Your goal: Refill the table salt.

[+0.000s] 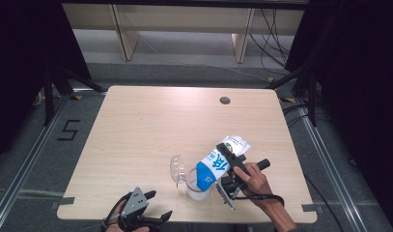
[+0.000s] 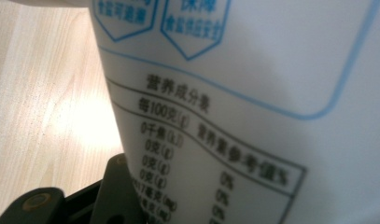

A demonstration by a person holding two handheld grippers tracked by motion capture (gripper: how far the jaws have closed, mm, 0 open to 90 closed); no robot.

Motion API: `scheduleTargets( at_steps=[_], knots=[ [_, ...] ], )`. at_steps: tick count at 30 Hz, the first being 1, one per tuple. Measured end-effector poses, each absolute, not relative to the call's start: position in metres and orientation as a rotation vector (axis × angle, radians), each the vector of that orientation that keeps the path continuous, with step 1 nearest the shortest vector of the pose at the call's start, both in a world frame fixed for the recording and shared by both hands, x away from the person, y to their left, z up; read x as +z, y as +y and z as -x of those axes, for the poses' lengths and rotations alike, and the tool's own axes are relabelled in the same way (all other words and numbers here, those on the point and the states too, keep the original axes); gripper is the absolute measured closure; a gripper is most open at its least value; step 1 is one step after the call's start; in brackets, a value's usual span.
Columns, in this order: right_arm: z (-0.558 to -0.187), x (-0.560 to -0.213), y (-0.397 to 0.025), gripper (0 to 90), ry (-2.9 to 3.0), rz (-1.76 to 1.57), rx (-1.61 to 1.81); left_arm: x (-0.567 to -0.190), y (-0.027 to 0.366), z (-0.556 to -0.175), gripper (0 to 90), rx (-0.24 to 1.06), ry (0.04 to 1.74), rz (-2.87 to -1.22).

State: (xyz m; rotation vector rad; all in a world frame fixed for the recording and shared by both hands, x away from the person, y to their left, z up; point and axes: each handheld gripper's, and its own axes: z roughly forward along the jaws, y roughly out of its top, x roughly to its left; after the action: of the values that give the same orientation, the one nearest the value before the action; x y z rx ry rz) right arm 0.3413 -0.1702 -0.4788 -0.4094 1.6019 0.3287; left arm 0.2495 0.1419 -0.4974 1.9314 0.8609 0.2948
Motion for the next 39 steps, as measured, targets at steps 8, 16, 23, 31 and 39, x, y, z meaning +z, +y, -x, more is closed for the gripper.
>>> scheduleTargets(
  at_steps=[8,16,23,31,39],
  knots=[
    [-0.3414,-0.478,-0.1701,55.0,1.595,0.416,0.326,-0.4974,0.142,-0.2496,15.4,0.296,0.86,-1.932],
    [-0.3412,-0.4762,-0.17,55.4,1.582,0.43,0.313,-0.4975,0.142,-0.2498,15.4,0.297,0.857,-1.933],
    [-0.3417,-0.4762,-0.1703,55.6,1.585,0.428,0.316,-0.4974,0.142,-0.2497,15.4,0.297,0.858,-1.934],
    [-0.3415,-0.4724,-0.1695,55.9,1.559,0.466,0.291,-0.4974,0.1419,-0.2496,15.4,0.295,0.861,-1.932],
    [-0.3418,-0.4745,-0.1706,56.3,1.58,0.437,0.309,-0.4974,0.1419,-0.2497,15.4,0.296,0.858,-1.934]
  ],
)
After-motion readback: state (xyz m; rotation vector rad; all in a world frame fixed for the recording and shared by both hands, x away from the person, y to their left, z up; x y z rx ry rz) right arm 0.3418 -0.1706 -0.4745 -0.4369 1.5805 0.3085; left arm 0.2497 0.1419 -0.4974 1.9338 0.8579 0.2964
